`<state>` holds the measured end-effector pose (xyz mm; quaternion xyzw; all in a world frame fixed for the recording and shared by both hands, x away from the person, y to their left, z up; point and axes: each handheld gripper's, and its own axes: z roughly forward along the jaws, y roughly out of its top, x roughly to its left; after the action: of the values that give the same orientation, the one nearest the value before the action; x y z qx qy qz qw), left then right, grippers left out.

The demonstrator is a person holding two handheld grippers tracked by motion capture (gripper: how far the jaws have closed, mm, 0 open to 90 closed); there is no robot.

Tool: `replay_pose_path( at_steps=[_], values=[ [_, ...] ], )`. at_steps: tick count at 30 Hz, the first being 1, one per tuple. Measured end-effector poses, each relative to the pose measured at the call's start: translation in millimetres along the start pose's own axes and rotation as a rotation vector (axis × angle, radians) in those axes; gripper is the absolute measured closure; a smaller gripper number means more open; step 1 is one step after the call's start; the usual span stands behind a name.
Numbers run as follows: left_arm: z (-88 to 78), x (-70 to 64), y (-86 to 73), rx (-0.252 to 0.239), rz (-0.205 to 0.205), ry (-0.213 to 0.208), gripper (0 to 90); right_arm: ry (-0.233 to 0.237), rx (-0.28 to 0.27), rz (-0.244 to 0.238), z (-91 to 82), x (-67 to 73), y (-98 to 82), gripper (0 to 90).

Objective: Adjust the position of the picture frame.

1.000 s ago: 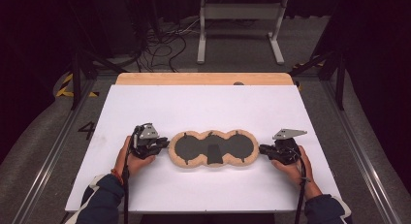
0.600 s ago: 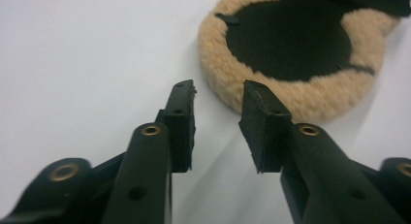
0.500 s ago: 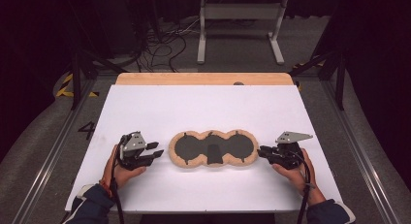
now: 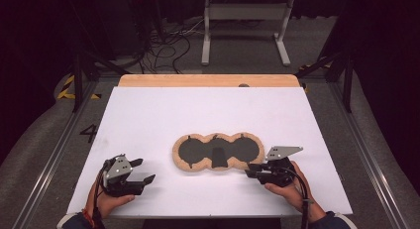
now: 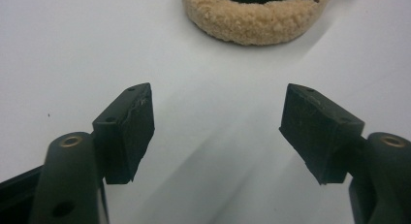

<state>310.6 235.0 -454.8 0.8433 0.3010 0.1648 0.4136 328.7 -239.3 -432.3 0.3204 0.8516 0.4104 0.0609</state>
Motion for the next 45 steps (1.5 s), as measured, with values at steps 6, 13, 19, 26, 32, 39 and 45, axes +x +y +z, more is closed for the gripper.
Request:
replay_pose_path(
  at_steps=[6,13,19,26,32,39,45],
  values=[
    [-2.1,-1.3,-2.9,0.0,-0.007,-0.001,24.7,0.028,0.032,-0.003,17.0,5.6,3.4,72.4],
    [2.1,-6.5,-4.9,0.028,0.006,-0.016,22.9,0.066,0.052,-0.015,36.0,11.3,11.4,72.9],
    [1.0,-7.2,-7.2,0.035,0.006,-0.013,20.9,0.088,0.05,0.005,44.7,9.7,18.2,72.7],
    [-0.2,-8.9,-9.2,0.04,-0.002,-0.005,20.1,0.108,0.052,0.043,49.4,6.2,23.8,67.8],
    [0.5,-8.9,-9.2,0.043,-0.017,0.003,17.6,0.163,0.041,0.083,51.9,2.6,29.0,61.0],
    [3.3,-10.7,-7.4,0.058,0.0,0.003,16.5,0.265,0.018,0.299,54.8,-8.4,29.5,57.5],
    [3.9,-12.0,-6.4,0.044,-0.007,0.007,16.2,0.321,0.001,0.453,58.2,-15.2,31.8,57.6]
  ],
)
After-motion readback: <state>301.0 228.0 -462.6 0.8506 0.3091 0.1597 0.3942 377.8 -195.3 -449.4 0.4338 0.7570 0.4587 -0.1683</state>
